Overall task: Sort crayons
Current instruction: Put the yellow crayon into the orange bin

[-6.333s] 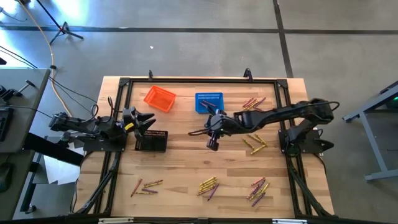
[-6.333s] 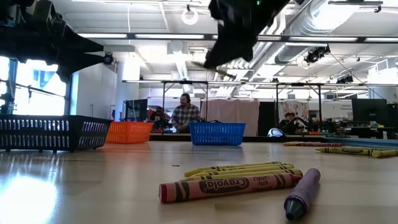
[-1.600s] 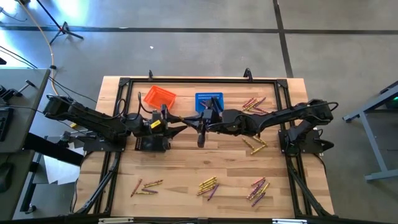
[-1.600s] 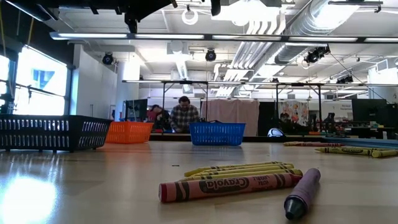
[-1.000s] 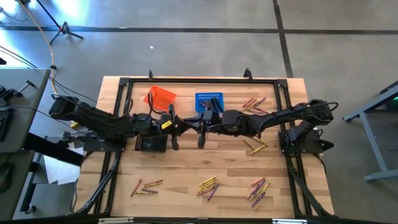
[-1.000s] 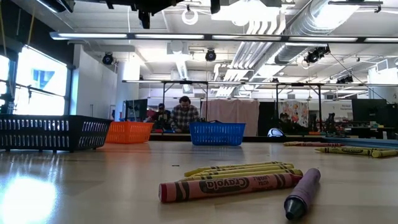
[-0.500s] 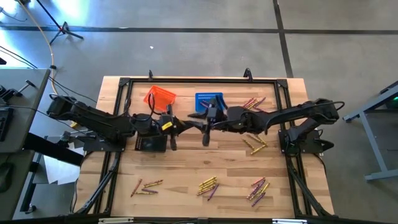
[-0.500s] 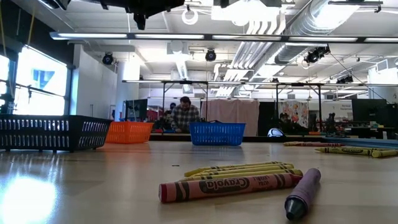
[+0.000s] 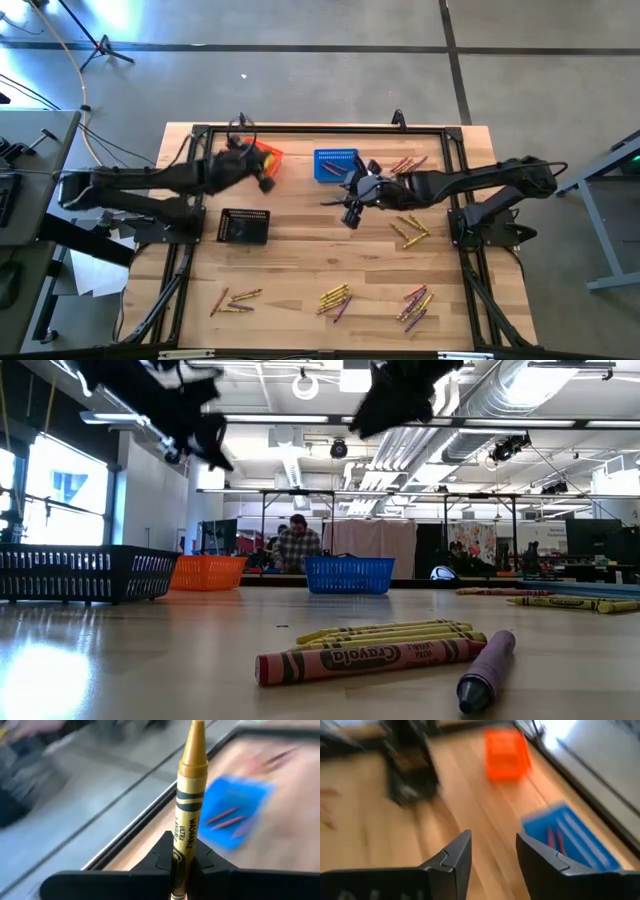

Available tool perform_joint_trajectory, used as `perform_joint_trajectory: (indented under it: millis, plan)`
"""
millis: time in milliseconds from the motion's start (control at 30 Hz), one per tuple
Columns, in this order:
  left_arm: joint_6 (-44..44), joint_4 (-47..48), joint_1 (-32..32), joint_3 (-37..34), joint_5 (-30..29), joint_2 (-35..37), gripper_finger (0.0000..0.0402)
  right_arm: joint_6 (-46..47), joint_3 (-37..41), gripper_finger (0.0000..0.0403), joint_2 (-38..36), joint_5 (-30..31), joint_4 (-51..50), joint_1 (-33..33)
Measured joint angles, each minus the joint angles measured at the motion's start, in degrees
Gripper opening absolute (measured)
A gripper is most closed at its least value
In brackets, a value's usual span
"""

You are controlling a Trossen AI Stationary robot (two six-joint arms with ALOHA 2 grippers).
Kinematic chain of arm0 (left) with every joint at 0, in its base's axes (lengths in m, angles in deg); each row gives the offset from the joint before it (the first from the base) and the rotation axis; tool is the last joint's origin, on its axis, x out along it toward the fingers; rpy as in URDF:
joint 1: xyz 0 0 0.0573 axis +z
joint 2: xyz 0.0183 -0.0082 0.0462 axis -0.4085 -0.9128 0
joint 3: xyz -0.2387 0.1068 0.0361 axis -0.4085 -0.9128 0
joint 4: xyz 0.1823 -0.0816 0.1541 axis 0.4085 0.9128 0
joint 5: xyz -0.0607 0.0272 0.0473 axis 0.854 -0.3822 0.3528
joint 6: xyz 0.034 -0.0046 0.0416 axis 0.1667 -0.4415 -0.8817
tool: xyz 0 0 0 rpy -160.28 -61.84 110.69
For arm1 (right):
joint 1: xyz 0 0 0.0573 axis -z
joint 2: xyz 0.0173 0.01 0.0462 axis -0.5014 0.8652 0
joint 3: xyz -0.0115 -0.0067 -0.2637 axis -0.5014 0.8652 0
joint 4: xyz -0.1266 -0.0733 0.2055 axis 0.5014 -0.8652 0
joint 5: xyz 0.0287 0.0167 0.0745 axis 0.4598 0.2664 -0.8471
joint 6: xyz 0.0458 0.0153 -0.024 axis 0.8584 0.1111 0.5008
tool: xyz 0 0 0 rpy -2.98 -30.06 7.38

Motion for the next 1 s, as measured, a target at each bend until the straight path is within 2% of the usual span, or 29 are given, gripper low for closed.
perform_joint_trajectory:
  millis: [100,267,400,500,633,833,1000]
  plan:
    - [1.2,1.6,9.6,0.0,3.5,-2.6,0.0001,2.6,0.0,0.013,0.3,0.0,-6.7,1.3]
    - [4.4,1.4,21.7,0.0,15.5,-8.2,0.0003,2.2,0.0,0.0128,0.3,-0.1,-12.2,2.8]
    - [8.7,1.3,27.4,0.0,16.9,-12.8,0.0003,-0.8,0.0,0.0128,0.3,0.0,-12.2,3.4]
    - [10.3,1.8,29.7,0.0,17.9,-15.8,0.0004,-4.0,0.0,0.0128,0.4,0.0,-11.8,4.1]
    - [11.4,1.7,30.7,0.0,23.9,-17.8,0.0007,-6.7,0.0,0.0128,0.4,-0.4,-12.0,5.3]
    - [12.4,2.4,30.7,0.0,30.8,-17.7,0.0042,-10.7,0.0,0.0128,0.4,-0.6,-12.5,7.0]
    - [14.6,3.4,30.2,0.0,31.2,-16.2,0.0066,-12.7,0.0,0.0128,0.4,-0.7,-12.6,8.4]
